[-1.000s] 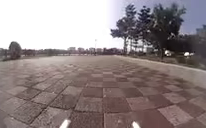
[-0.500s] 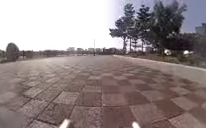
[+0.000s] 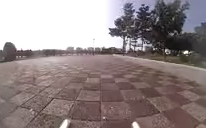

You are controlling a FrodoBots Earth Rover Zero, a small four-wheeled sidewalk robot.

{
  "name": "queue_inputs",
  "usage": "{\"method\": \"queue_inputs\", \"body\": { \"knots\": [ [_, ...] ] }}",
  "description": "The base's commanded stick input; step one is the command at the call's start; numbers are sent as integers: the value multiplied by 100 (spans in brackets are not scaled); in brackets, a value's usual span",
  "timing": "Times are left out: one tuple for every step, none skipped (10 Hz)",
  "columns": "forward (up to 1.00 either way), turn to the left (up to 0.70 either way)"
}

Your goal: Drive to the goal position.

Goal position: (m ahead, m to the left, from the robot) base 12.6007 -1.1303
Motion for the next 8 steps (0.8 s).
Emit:
{"method": "queue_inputs", "body": {
  "knots": [
    [50,50],
    [50,50],
    [50,50],
    [50,18],
    [50,21],
    [50,17],
    [50,9],
    [50,3]
  ]
}}
